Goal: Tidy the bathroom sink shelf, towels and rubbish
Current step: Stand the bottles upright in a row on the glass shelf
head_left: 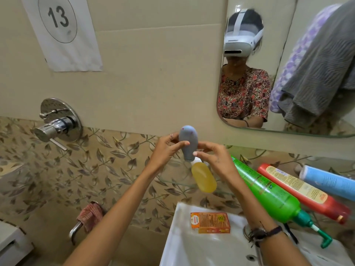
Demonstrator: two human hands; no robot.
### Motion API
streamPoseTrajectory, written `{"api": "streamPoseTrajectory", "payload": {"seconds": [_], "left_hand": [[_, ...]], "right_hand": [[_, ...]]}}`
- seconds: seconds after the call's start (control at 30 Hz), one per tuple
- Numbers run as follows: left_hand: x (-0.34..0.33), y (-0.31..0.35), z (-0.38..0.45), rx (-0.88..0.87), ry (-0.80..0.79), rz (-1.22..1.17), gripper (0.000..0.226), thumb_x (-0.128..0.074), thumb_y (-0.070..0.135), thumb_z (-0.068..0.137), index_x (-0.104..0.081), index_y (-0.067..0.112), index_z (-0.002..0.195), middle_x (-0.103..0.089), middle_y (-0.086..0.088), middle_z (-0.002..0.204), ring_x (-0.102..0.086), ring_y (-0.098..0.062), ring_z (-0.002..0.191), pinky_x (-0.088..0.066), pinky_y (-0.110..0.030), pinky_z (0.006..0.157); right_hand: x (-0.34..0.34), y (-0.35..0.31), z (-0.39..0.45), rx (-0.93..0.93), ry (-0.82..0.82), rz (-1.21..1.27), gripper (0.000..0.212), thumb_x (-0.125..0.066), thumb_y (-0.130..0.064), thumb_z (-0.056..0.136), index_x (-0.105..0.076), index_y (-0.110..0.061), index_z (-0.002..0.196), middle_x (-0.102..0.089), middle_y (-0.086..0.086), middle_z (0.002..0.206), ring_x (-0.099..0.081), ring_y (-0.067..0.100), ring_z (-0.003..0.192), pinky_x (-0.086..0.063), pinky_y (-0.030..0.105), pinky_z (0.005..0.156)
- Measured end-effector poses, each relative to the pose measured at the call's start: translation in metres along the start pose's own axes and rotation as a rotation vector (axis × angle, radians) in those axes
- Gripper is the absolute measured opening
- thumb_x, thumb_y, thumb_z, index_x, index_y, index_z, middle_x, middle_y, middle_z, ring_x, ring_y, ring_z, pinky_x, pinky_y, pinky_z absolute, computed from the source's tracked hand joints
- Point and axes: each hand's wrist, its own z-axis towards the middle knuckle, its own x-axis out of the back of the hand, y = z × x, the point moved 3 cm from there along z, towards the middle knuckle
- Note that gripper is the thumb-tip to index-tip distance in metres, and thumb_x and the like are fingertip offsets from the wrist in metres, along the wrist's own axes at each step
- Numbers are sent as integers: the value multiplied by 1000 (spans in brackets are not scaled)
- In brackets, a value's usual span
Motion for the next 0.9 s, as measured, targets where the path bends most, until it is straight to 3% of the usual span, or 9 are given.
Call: {"api": "streamPoseTrajectory", "payload": {"seconds": [0.13,0.3,0.4,0.5,0.57,0.7,0.83,0.9], "left_hand": [[5,2,5,2,-18,-22,22,-69,6,80,-68,28,80,-68,21,64,-58,12,61,-45,-6,59],[15,-23,3,45,-18,43,17,-71,4,77,-67,21,75,-67,19,56,-57,10,54,-45,-8,54],[19,-39,-1,54,-21,107,13,-73,9,77,-68,20,79,-67,14,60,-56,7,52,-45,-11,54],[22,-48,-5,54,-37,192,11,-74,15,76,-70,13,86,-69,-2,71,-60,-2,60,-51,-24,59],[22,-50,-8,60,-33,215,14,-75,17,76,-70,11,88,-69,-5,71,-60,-8,62,-53,-34,63],[22,-48,-10,49,-39,249,23,-75,17,76,-67,16,98,-69,-11,80,-65,-31,74,-53,-45,68],[17,-51,-18,7,-47,248,52,-78,18,72,-56,20,119,-63,-4,101,-60,-21,87,-51,-29,72],[19,-51,-28,-36,84,279,72,-81,21,68,-46,24,131,-51,3,116,-53,-11,99,-46,-15,82]], "right_hand": [[-5,1,7,-58,-24,21,22,-70,-10,79,-72,-10,101,-72,2,88,-63,5,75,-49,15,69],[-20,10,14,-97,-87,-26,19,-70,-10,79,-71,-12,98,-73,3,93,-66,12,86,-50,27,82],[-26,17,13,-106,-73,-67,20,-69,-11,79,-70,-11,99,-74,5,94,-68,13,87,-51,24,81],[-31,20,9,-82,-51,-117,19,-70,-11,78,-70,-13,97,-72,-3,86,-64,-1,75,-45,5,67],[-32,20,8,-80,-32,-140,20,-70,-11,77,-71,-13,96,-70,-5,83,-58,-10,70,-40,-1,59],[-31,16,7,-66,-30,-197,20,-70,-11,77,-70,-11,96,-70,-1,85,-60,0,71,-40,1,59],[-25,11,1,-39,-47,-253,27,-65,-9,80,-68,-12,107,-70,0,96,-61,10,85,-43,10,68],[-16,12,-6,-36,-14,-298,32,-63,-9,82,-65,-12,114,-70,2,106,-61,11,92,-45,16,76]]}}
